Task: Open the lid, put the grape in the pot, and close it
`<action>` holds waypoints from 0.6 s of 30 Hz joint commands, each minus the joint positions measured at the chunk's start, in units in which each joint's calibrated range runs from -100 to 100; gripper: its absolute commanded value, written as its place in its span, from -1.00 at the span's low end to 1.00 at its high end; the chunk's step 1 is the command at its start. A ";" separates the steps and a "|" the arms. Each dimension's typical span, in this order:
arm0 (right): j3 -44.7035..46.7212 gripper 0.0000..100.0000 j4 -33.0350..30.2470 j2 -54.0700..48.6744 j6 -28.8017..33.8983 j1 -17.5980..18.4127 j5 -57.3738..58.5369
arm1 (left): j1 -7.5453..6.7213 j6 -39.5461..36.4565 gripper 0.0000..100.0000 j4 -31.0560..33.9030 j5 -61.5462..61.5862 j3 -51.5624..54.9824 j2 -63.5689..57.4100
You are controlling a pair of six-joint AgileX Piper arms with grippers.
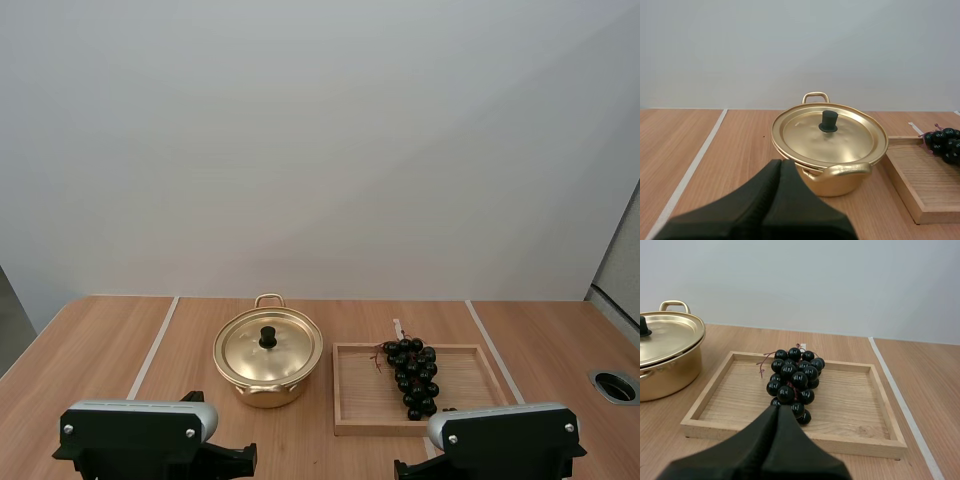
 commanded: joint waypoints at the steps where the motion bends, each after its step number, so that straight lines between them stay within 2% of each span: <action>1: 0.04 -1.00 0.24 -0.33 0.19 -0.18 -0.38 | 0.10 -0.10 -1.00 0.79 -1.42 0.00 -0.40; 18: 0.04 -1.00 0.24 -0.33 0.19 -0.18 -0.38 | 0.10 -2.76 -1.00 0.55 -1.42 0.00 -0.40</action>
